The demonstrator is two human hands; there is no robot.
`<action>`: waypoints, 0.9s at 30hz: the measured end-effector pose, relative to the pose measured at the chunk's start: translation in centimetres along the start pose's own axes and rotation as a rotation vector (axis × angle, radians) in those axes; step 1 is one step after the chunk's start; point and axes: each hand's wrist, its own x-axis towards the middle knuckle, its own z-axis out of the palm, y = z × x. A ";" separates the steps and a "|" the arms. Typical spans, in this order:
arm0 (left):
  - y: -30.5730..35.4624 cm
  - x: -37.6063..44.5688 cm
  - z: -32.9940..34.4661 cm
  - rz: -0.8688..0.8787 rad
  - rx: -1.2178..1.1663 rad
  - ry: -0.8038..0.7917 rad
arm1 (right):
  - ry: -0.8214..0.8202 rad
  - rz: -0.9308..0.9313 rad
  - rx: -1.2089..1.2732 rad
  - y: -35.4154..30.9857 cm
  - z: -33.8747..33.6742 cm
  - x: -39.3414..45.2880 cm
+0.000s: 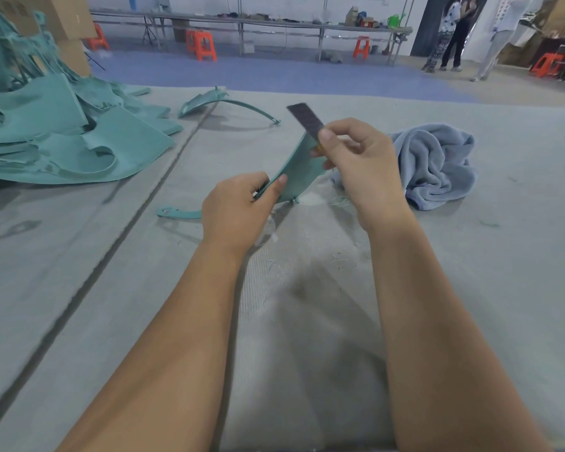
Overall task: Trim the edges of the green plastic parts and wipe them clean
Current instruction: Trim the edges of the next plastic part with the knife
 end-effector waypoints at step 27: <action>0.3 -0.1 -0.1 -0.020 -0.040 -0.004 | 0.215 -0.046 -0.098 1.2 -0.3 0.4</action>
